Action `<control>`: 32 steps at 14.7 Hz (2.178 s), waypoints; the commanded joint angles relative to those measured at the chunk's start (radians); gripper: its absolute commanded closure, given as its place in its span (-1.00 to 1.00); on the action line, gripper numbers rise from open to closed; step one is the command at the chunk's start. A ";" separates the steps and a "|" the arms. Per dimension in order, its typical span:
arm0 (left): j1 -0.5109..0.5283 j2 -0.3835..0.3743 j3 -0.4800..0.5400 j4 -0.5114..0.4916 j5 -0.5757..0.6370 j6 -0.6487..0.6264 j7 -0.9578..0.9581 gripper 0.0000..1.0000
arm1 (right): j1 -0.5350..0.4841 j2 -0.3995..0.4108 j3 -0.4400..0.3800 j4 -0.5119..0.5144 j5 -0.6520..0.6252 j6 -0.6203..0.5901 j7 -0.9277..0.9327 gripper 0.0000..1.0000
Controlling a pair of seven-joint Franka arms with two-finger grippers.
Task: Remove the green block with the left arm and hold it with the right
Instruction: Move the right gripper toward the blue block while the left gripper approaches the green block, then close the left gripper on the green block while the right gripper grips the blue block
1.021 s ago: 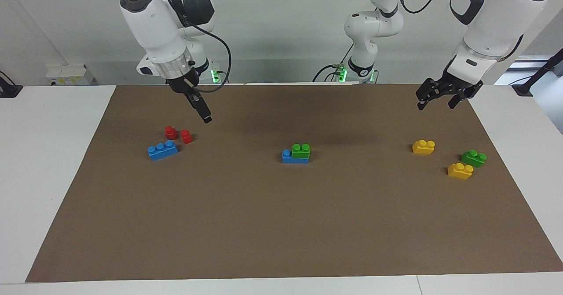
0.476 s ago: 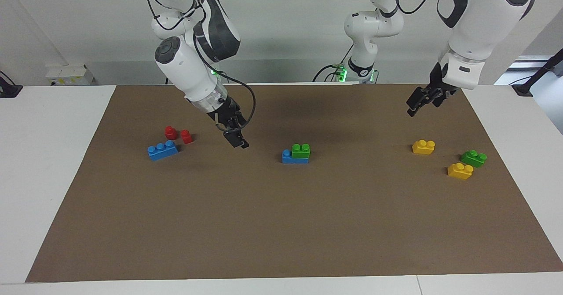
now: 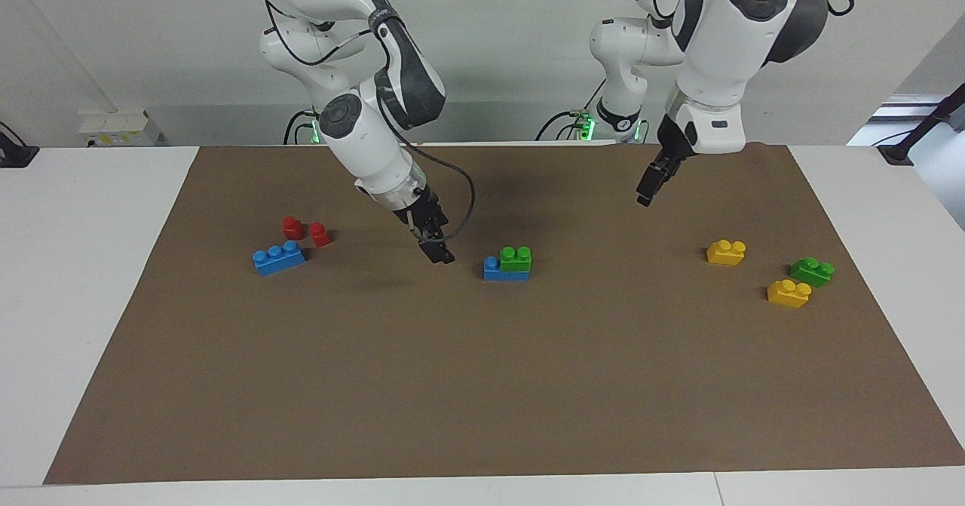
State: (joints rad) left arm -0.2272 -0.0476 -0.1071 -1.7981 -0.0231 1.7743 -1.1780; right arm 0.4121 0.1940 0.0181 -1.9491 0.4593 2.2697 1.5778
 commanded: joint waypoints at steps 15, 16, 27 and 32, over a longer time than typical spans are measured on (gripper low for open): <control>-0.302 0.186 0.017 -0.139 0.005 0.404 -1.037 -1.00 | 0.139 0.193 0.000 -0.031 0.102 0.318 -0.009 -0.96; -0.305 0.187 0.017 -0.153 0.005 0.424 -1.060 -1.00 | 0.140 0.199 0.000 -0.031 0.102 0.327 -0.009 -0.96; -0.322 0.282 0.018 -0.170 0.063 0.537 -1.187 -1.00 | 0.159 0.209 0.000 -0.031 0.108 0.367 -0.007 0.88; -0.327 0.299 0.018 -0.168 0.081 0.557 -1.187 -1.00 | 0.148 0.209 -0.001 -0.031 0.108 0.367 -0.010 1.00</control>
State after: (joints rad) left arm -0.5325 0.2367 -0.1058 -1.9740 0.0287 2.3146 -2.3377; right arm 0.5677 0.4013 0.0128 -1.9722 0.5352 2.6109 1.5778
